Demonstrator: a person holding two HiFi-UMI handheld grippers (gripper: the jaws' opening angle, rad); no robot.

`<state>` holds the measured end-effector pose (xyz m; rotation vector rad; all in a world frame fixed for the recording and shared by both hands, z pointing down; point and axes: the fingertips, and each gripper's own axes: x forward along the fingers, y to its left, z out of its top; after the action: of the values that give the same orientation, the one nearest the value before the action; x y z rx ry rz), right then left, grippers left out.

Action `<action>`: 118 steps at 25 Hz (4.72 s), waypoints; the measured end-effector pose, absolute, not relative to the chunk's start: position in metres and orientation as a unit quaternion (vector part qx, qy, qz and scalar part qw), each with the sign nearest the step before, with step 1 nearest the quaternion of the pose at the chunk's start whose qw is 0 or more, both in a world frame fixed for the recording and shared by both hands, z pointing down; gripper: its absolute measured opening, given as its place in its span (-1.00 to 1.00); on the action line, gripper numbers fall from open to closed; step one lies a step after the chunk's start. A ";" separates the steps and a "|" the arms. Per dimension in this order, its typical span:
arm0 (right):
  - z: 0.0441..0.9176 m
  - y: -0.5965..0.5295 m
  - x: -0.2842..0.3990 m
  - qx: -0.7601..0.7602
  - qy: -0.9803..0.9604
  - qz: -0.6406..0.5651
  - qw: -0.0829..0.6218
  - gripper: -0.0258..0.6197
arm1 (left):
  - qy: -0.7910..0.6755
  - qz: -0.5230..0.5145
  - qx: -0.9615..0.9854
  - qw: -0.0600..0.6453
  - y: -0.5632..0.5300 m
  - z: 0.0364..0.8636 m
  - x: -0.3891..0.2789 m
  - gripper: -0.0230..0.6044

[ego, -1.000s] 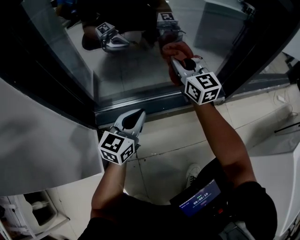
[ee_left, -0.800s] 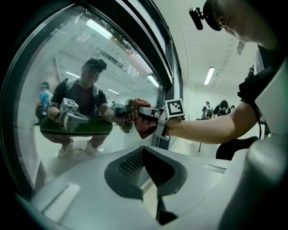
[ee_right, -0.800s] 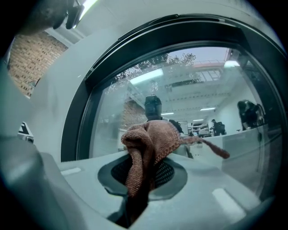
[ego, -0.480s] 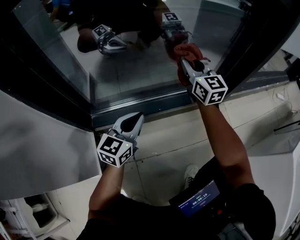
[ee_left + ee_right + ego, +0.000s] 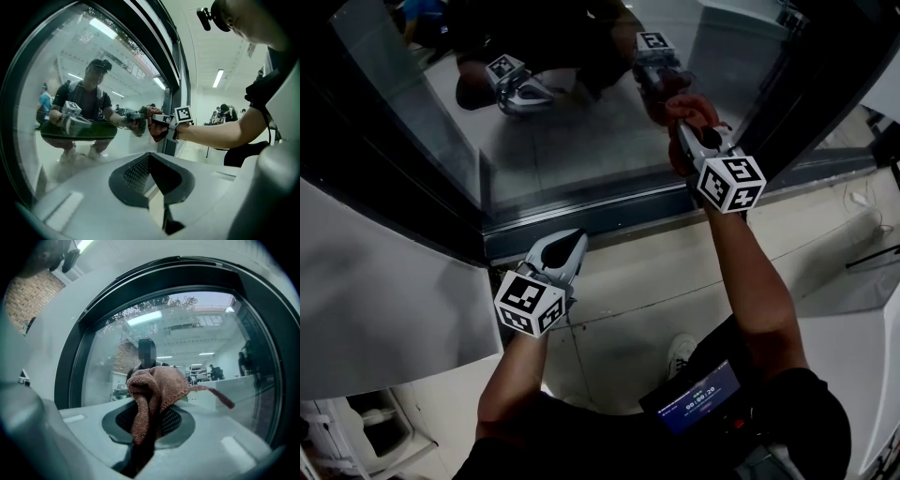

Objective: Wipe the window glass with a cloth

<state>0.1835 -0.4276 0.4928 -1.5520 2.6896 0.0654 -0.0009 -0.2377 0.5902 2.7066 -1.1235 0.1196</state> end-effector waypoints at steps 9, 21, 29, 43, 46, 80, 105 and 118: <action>0.496 -0.432 0.200 -0.540 0.841 0.030 -0.001 -0.79 | -0.378 0.032 0.920 0.101 -0.240 0.586 -0.004 -0.87; 0.495 -0.428 0.194 -0.550 0.824 0.094 -0.095 -0.78 | -0.374 0.025 0.922 0.099 -0.238 0.583 0.002 -0.87; 0.331 -0.370 0.176 -0.564 0.673 0.444 -0.180 -0.78 | -0.368 0.030 0.923 0.105 -0.238 0.590 0.005 -0.87; 0.194 -0.407 0.180 -0.544 0.445 0.653 -0.282 -0.78 | -0.369 0.021 0.925 0.090 -0.240 0.571 0.015 -0.87; 0.213 -0.419 0.178 -0.539 0.454 0.645 -0.296 -0.78 | -0.371 0.020 0.924 0.090 -0.239 0.571 0.010 -0.87; 0.430 -0.420 0.160 -0.472 0.572 0.587 -0.325 -0.79 | -0.371 0.022 0.922 0.110 -0.253 0.588 0.005 -0.87; 0.424 -0.367 0.114 -0.389 0.839 0.186 -0.333 -0.79 | -0.454 0.020 0.886 0.095 -0.194 0.389 -0.047 -0.87; 0.139 -0.166 0.094 -0.355 0.919 -0.150 -0.086 -0.78 | -0.483 -0.004 0.860 0.167 -0.108 0.144 -0.079 -0.87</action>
<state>0.0938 -0.1663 0.1390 -1.1795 3.0564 -0.4989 -0.0787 -0.1080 0.1443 2.4462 -1.3731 -0.0112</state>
